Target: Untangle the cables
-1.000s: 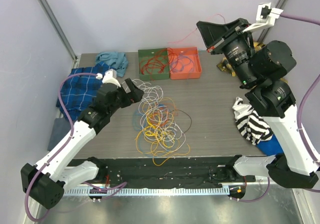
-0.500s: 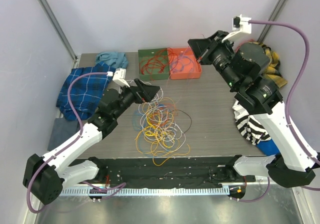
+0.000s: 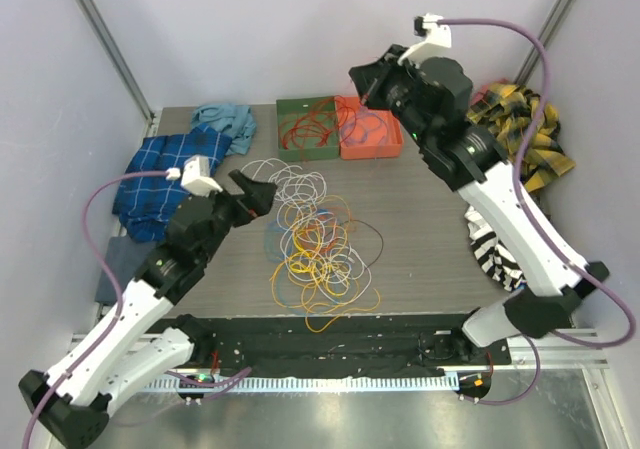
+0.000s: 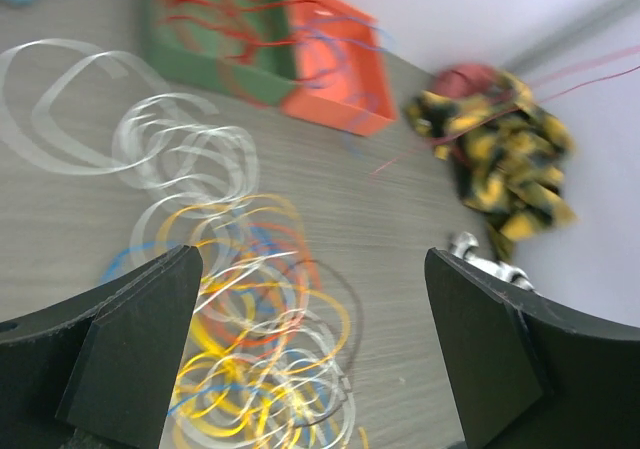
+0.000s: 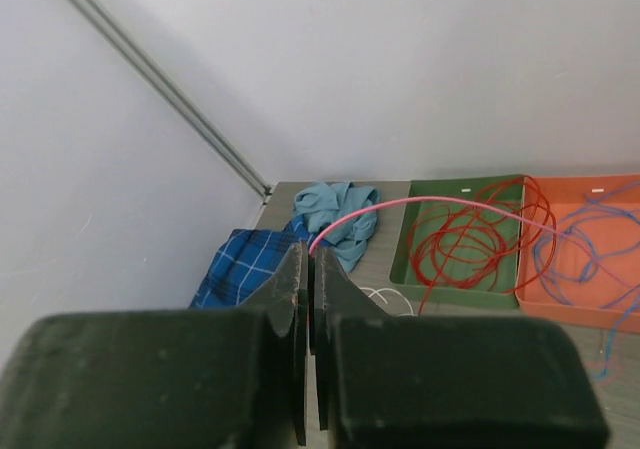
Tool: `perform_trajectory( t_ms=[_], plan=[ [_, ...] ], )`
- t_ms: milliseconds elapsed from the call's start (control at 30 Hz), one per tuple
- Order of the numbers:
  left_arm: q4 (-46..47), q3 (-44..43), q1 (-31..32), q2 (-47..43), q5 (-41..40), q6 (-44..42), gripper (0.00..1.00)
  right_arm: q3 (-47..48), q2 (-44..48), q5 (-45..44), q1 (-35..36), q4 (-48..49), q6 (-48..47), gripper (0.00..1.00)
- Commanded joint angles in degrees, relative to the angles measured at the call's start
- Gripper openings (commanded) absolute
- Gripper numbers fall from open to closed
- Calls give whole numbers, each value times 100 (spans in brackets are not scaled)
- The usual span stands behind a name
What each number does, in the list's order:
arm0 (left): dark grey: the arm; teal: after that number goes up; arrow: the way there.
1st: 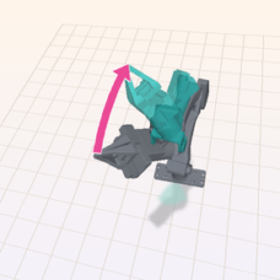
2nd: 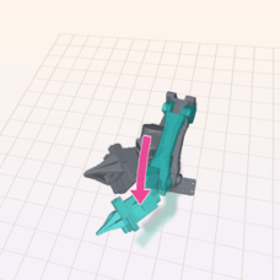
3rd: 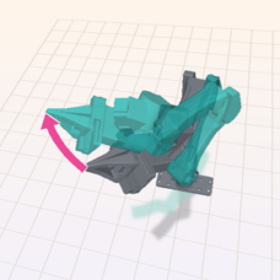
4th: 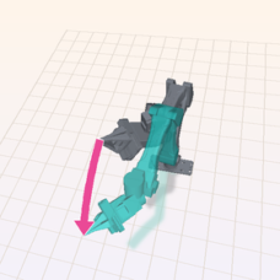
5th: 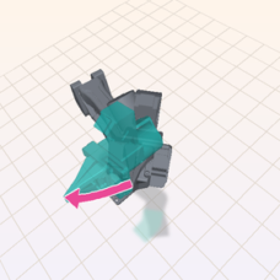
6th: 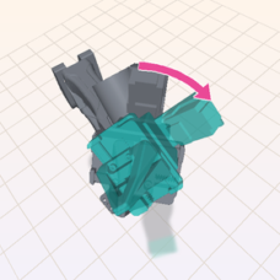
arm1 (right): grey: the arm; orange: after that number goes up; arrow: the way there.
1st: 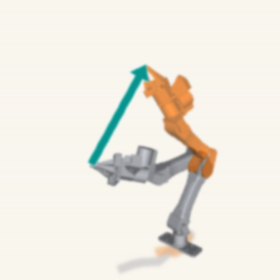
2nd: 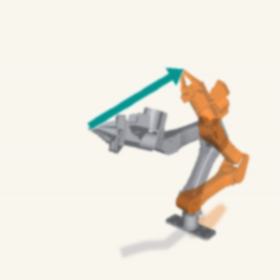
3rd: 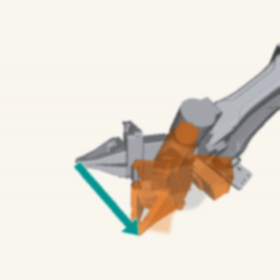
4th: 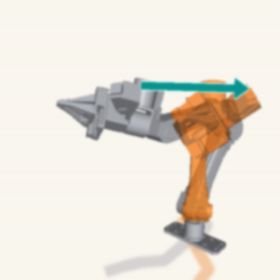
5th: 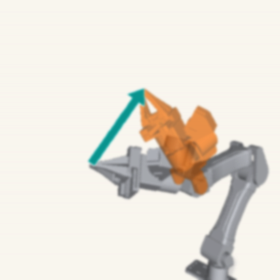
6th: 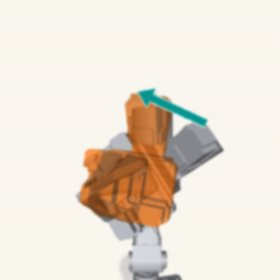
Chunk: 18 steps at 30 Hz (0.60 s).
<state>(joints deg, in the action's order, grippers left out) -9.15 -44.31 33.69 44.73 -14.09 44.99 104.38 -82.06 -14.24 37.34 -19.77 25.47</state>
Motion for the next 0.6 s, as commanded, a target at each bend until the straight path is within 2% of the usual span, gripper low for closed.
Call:
perform_trajectory(
  t_ms=[0,167,300,433,567],
  plan=[
    [-1598,229,-12,-587,-1245,440,100,820,-836,412,-385,474,265,1],
    [-1871,625,-12,-1176,-1167,458,100,1620,-1628,896,-605,720,423,1],
    [-2108,836,-3,-1309,-1070,475,100,2129,-2224,976,-693,1080,336,1],
    [-2249,960,-12,-1335,-929,467,100,3155,-2875,1099,-860,1124,423,1],
    [-2206,1117,-12,-1397,-850,440,100,3764,-3368,1265,-957,1343,493,1]
  ],
)
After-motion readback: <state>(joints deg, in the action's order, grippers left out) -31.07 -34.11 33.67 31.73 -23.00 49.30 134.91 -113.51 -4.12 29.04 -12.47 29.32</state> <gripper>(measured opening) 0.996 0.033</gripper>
